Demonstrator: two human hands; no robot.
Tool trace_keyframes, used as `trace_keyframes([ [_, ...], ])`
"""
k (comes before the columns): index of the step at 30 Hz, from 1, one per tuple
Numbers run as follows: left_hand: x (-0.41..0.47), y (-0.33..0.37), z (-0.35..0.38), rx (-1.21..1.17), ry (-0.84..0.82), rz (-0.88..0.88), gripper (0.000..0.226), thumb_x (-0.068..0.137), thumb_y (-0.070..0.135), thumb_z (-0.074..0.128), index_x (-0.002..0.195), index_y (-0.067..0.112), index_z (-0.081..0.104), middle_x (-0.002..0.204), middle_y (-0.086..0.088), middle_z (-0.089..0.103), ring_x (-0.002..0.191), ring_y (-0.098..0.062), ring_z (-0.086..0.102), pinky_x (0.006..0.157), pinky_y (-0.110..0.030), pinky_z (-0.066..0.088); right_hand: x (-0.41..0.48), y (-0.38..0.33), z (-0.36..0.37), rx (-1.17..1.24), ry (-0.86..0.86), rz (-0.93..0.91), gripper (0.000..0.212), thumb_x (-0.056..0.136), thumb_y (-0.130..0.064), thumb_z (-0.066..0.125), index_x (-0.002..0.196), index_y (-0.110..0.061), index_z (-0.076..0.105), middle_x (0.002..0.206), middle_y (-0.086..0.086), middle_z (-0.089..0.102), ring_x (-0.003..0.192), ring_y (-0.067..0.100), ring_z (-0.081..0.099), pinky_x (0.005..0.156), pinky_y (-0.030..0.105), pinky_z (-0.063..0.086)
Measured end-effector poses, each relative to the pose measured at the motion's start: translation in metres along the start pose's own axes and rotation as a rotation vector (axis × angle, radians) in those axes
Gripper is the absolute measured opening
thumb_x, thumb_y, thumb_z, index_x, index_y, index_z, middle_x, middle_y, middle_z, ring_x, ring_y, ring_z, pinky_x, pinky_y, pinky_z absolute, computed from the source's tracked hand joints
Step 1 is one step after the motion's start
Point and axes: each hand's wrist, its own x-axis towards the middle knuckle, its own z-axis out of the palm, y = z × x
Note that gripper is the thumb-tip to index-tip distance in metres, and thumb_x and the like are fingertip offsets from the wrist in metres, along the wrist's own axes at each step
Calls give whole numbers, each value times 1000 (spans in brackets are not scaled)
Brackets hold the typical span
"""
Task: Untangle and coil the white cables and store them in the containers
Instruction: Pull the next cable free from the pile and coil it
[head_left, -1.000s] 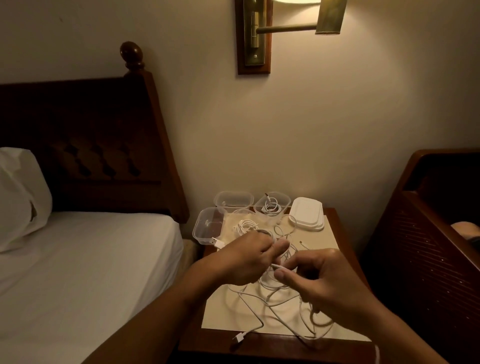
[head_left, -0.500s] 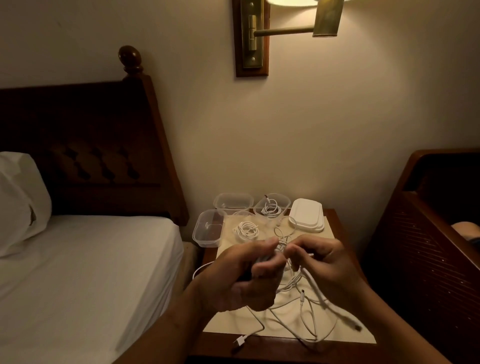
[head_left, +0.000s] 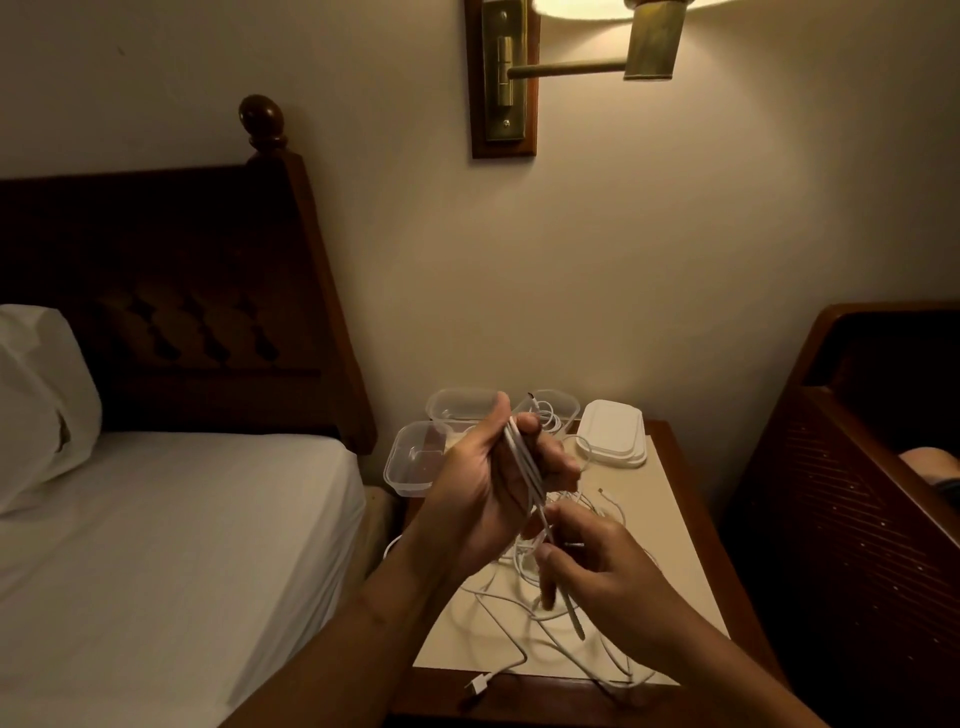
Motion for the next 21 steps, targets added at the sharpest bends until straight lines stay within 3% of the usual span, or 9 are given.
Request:
trace_keyframes([
  [3, 5, -4, 1, 382, 46, 70, 52, 109, 45, 32, 92, 3, 58, 91, -31, 71, 90, -46, 72, 84, -51, 59, -1, 2, 5, -36, 22, 20, 28, 101, -14, 55, 107, -39, 65, 71, 4, 61, 64, 22, 55, 63, 40, 50],
  [6, 6, -11, 3, 703, 31, 82, 53, 110, 42, 28, 96, 2, 60, 104, -37, 70, 101, -50, 70, 94, -58, 56, -1, 2, 6, -135, 44, 33, 24, 99, -15, 56, 100, -36, 66, 73, 6, 63, 67, 24, 55, 67, 48, 47],
  [9, 6, -17, 2, 961, 22, 91, 54, 110, 40, 28, 100, 0, 63, 104, -28, 73, 100, -37, 73, 94, -48, 59, -4, -5, 5, -156, 36, 56, 20, 101, -21, 56, 88, -32, 65, 73, 3, 67, 68, 21, 59, 71, 47, 51],
  [12, 8, -18, -7, 1135, 50, 127, 56, 109, 41, 29, 102, -2, 65, 99, -21, 75, 95, -27, 74, 90, -40, 60, -10, -17, 1, -152, 22, 98, 43, 105, -41, 43, 78, -20, 69, 63, 0, 65, 64, 11, 60, 68, 41, 50],
  [14, 10, -12, -15, 1204, 91, 132, 54, 108, 42, 30, 100, 2, 66, 97, -19, 75, 92, -25, 74, 87, -38, 60, -16, -23, -1, -146, 12, 103, 66, 100, -62, 33, 82, -13, 73, 59, -1, 64, 65, 11, 63, 70, 34, 49],
  [16, 12, -7, -25, 1253, 107, 108, 54, 108, 43, 31, 96, 4, 66, 92, -19, 75, 87, -29, 74, 82, -40, 60, -19, -26, -1, -176, 33, 35, 63, 93, -72, 38, 96, -20, 73, 61, -3, 66, 65, 13, 65, 66, 32, 51],
  [18, 15, -3, -34, 1359, 104, 82, 57, 109, 44, 31, 91, 5, 67, 83, -18, 73, 74, -29, 70, 73, -39, 58, -21, -28, 1, -232, 97, -72, 40, 93, -57, 58, 124, -32, 62, 61, -9, 65, 57, 12, 61, 56, 26, 48],
  [21, 14, 0, -45, 1380, 88, -36, 55, 109, 45, 30, 89, 9, 66, 70, -8, 70, 62, -24, 65, 62, -37, 53, -19, -30, -2, -320, 223, -250, 63, 89, -15, 75, 143, -31, 46, 57, -18, 57, 48, 7, 50, 49, 10, 36],
])
